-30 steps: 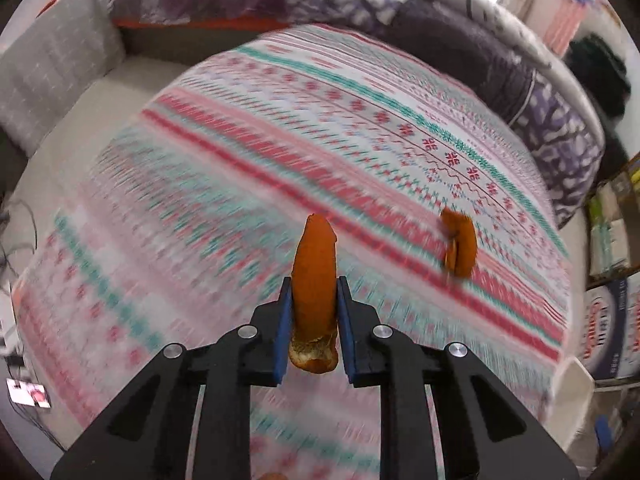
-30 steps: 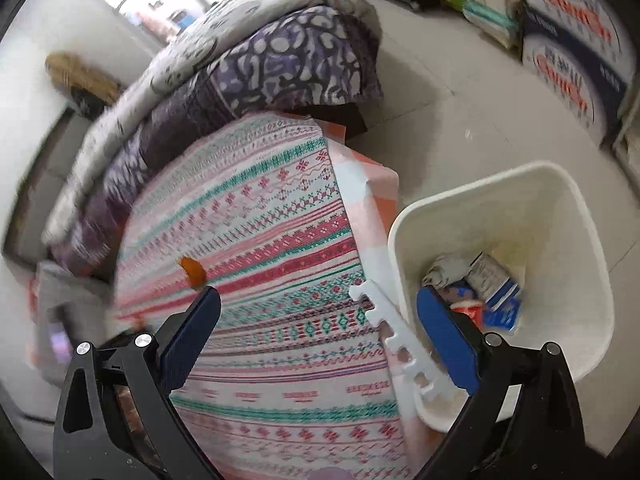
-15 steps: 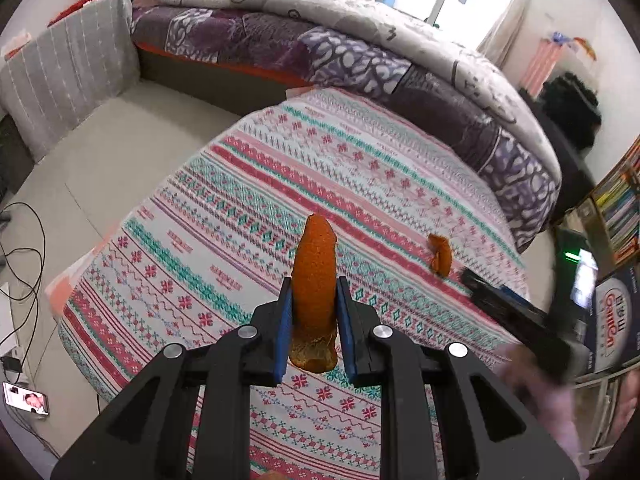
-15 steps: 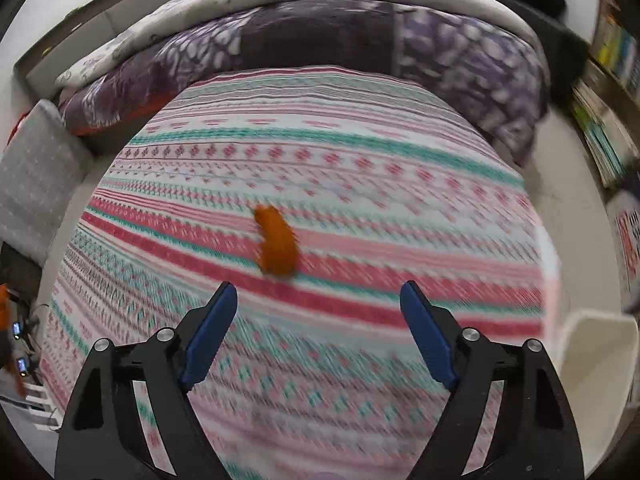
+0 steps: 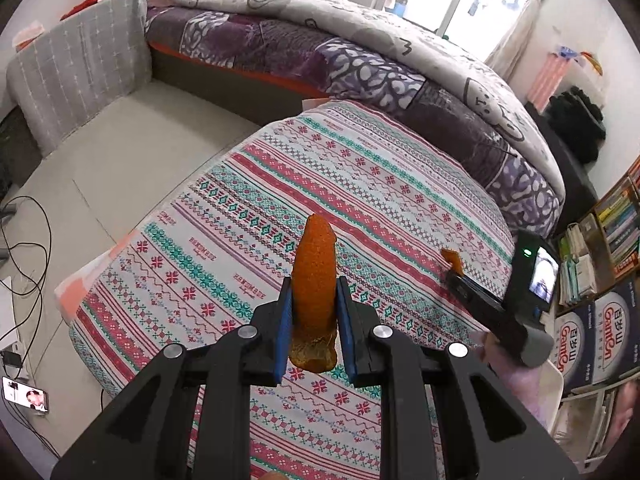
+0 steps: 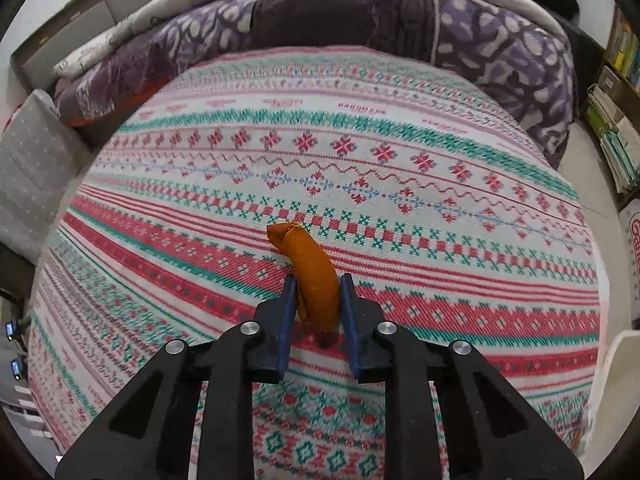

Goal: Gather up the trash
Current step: 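Grasp the other orange snack piece with the right tool, then carry the orange piece over the bin and open the right tool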

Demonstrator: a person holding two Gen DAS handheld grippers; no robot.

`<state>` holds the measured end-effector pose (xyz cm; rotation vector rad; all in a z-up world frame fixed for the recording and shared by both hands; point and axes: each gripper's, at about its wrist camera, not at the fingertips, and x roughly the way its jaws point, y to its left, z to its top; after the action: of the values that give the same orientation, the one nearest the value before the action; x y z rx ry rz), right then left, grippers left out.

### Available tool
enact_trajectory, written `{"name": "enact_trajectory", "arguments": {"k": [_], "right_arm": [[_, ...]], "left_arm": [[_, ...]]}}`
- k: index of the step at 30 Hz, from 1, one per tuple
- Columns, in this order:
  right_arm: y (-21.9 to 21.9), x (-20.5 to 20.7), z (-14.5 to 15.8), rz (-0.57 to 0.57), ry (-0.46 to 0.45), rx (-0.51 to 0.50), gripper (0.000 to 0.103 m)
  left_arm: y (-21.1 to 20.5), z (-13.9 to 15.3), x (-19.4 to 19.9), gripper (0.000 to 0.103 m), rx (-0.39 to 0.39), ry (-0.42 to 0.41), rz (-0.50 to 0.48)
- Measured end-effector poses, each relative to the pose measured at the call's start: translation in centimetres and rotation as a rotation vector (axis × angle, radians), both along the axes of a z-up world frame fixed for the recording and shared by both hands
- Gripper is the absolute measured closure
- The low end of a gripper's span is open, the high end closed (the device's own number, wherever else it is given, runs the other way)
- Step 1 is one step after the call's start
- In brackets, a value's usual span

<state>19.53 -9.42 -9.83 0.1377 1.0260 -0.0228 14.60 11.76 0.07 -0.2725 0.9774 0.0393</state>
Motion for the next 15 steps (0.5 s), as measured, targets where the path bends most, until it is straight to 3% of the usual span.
{"name": "enact_trajectory", "arguments": {"k": [10,15], "right_arm": [[-0.5,-6.2,9.0,0.037,-0.16,0.0,0.083],[-1.9,-9.4,11.4,0.043,-0.194,-0.01,0.083]], "left_arm": [[0.0,1.1,-0.5,0.082,-0.01,-0.042,0.002],[-0.5,1.1,-1.0,0.082,-0.003,-0.049,-0.011]]}}
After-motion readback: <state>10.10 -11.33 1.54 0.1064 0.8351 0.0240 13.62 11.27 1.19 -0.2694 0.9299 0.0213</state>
